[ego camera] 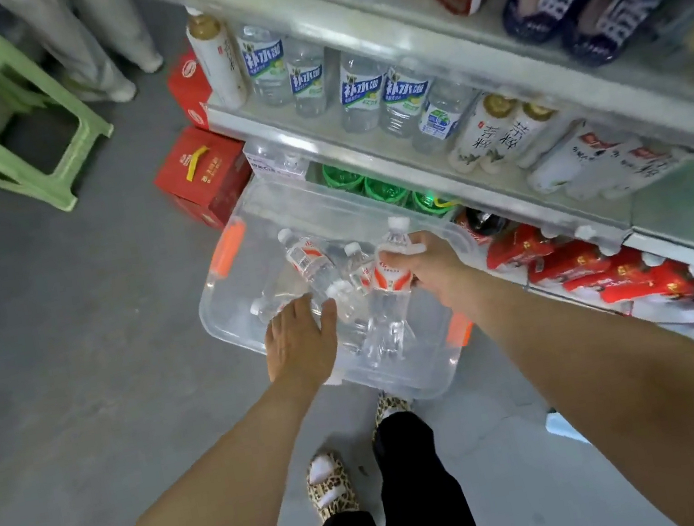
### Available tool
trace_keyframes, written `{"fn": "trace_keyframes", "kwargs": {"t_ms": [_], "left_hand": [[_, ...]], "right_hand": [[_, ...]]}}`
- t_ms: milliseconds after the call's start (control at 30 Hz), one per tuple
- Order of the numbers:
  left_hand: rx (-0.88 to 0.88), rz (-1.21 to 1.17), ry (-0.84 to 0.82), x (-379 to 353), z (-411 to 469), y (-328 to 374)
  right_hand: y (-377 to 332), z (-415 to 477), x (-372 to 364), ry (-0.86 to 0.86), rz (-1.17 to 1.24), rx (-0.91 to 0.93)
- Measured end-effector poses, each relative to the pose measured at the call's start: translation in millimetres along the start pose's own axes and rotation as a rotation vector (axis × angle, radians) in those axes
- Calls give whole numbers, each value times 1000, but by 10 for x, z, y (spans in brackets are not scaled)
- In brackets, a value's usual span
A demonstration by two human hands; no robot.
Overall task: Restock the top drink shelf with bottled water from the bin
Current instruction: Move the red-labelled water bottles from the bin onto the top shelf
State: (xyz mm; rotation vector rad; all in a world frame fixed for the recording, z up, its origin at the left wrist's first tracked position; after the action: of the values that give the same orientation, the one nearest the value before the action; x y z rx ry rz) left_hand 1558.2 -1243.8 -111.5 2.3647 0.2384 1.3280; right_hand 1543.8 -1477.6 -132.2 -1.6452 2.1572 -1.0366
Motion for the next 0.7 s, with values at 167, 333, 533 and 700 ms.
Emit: {"fn": "trace_keyframes", "kwargs": {"t_ms": [167, 333, 533, 700], "left_hand": [[-79, -124, -35, 422, -334, 272], [-287, -279, -43, 950, -678, 888], [-606, -403, 36, 1702, -1199, 2012], [-893, -580, 18, 2276, -1780, 2983]], "right_hand": [[-411, -728, 277, 65, 84, 147], [-1039, -1641, 741, 180, 168, 334], [-1923, -2906, 1495, 386, 168, 610], [-2664, -3962, 2163, 537, 185, 845]]}}
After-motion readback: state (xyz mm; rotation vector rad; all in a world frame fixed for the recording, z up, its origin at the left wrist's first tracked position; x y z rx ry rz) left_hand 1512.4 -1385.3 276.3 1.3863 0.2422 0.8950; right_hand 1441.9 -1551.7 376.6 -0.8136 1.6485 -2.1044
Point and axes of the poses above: each hand's wrist, its own z-axis towards the middle knuckle, its own x-axis out of the back of the hand, y = z × x, the point moved 2 cm from there along z, towards the middle knuckle
